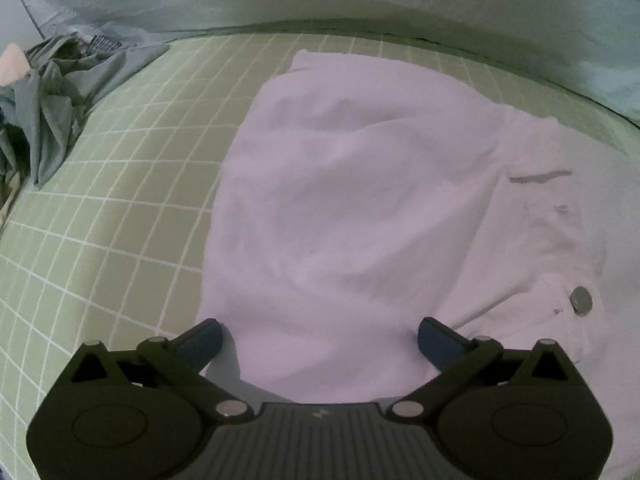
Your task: Fold clothes
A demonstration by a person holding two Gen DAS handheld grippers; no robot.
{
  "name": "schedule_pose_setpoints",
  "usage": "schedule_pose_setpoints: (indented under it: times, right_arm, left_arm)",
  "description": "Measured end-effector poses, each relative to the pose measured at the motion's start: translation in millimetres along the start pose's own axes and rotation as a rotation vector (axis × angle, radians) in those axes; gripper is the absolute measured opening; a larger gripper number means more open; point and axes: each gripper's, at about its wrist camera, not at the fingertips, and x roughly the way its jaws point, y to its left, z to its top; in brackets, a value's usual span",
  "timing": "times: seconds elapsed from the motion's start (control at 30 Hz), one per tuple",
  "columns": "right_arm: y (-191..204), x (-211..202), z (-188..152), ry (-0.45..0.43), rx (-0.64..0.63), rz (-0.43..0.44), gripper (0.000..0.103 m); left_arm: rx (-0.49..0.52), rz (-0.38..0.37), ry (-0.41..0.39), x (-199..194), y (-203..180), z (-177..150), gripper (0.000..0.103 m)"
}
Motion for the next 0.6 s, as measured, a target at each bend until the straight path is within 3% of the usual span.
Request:
schedule_pose_setpoints:
  times: [0.17,0.3,0.47,0.57,0.6]
  right_arm:
    - [-12,19,0,0.040,-0.041,0.000,0.103]
    - [-26,28,-1,0.064,0.055,0.063,0.103]
    - [-28,26,-4,0.060,0.049,0.092,0.100]
    - [-29,20,-4,0.059,0.029,0.127,0.078]
    - [-29,17,-4,0.055,0.019,0.142,0.063]
  left_arm:
    - [0.019,0.025,0.027,4,-6,4,0.103]
    - [0.041,0.035,0.034,7,-8,7,0.103]
    - [0.041,0.031,0.037,7,-7,7,0.103]
    - [0.037,0.029,0.035,7,-7,7,0.103]
    - [0.034,0.028,0.034,7,-7,6,0.103]
